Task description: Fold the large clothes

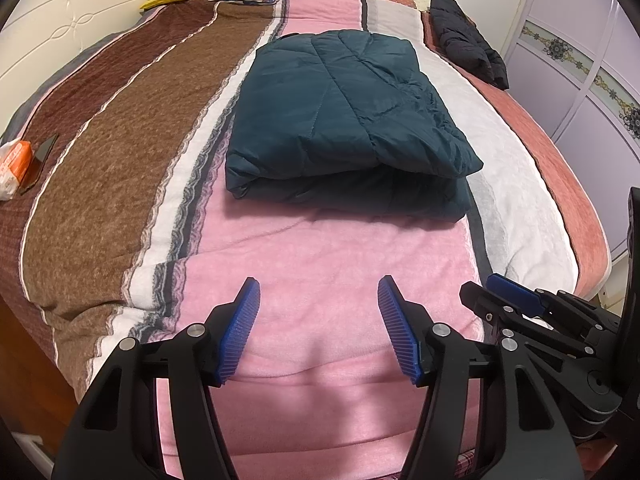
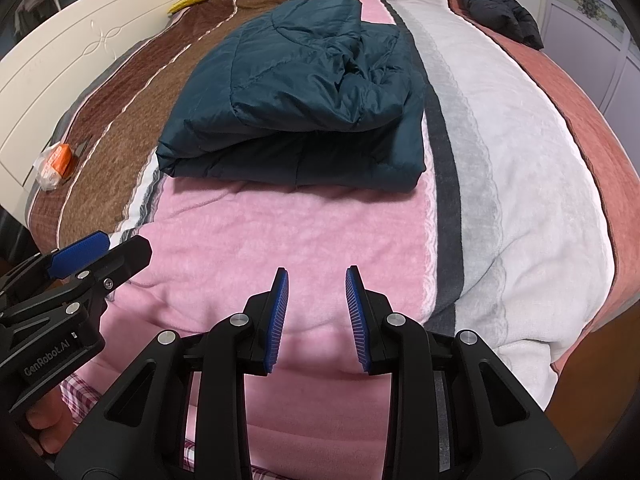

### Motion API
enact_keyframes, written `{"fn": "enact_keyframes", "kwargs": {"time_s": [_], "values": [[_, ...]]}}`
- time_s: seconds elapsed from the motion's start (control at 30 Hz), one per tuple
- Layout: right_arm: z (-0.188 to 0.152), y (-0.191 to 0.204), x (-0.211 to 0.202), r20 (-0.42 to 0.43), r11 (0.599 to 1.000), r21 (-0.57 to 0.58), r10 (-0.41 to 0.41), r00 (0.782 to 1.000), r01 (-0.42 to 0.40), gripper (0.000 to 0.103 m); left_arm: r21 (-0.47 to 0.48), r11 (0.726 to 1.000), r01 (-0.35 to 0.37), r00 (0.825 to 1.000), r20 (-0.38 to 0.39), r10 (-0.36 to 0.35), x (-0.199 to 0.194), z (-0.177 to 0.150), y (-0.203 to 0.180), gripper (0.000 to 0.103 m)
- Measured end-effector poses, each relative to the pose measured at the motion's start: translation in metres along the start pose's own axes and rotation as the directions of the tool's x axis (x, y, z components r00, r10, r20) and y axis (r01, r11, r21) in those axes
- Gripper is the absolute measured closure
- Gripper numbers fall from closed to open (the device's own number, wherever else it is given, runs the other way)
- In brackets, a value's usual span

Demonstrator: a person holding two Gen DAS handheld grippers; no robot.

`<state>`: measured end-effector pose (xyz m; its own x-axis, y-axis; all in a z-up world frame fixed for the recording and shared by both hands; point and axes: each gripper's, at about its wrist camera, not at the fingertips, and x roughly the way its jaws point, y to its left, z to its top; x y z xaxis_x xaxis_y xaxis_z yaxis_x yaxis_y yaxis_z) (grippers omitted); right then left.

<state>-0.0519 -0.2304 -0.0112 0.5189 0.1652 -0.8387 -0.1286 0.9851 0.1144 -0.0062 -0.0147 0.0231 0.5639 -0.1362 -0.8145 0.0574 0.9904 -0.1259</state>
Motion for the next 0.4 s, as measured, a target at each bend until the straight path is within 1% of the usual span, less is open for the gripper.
{"fn": "enact_keyframes", "kwargs": {"time_s": [0.4], "values": [[-0.0017, 0.0006, 0.0003, -0.002, 1.000, -0.001, 0.000, 1.000, 0.000, 0.073, -0.001, 1.000, -0.002, 1.000, -0.004, 0.002, -0.0004, -0.0016, 0.0012, 0.043]]}}
